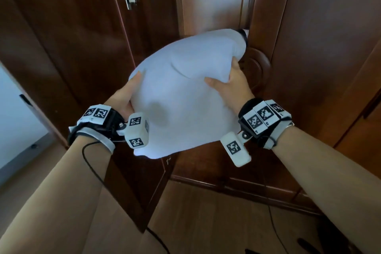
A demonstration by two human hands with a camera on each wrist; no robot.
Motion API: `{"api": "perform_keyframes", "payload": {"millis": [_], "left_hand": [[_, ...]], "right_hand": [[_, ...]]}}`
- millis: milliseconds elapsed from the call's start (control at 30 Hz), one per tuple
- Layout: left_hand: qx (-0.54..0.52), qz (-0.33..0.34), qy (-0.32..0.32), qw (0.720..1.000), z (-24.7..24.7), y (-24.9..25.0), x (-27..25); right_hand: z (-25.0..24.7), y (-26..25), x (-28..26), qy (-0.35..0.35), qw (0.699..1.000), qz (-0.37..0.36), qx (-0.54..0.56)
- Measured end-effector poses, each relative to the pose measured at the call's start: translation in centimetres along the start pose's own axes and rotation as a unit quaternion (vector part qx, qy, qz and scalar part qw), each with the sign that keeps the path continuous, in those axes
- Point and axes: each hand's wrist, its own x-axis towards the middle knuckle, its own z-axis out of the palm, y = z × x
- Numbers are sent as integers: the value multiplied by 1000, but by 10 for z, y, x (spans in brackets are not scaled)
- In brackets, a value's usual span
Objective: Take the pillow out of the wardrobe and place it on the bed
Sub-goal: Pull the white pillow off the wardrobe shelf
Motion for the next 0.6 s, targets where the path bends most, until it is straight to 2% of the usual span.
{"api": "perform_keyframes", "payload": {"millis": [100, 167, 233, 333, 600], "left_hand": [[31, -42, -10, 999, -23, -18, -1], [101, -85, 32, 991, -38, -25, 4], [193, -100, 69, 974, -48, -32, 12], [269, -117, 55, 954, -55, -49, 17], [264, -181, -51, 946, -53, -118, 36]], "right_hand": [[16, 16, -15, -23, 999, 21, 1], [26, 32, -26, -19, 998, 59, 23], [32, 46, -38, -6, 994, 101, 29], [39, 66, -59, 12, 988, 156, 16], [27, 102, -127, 83, 956, 278, -40]]}}
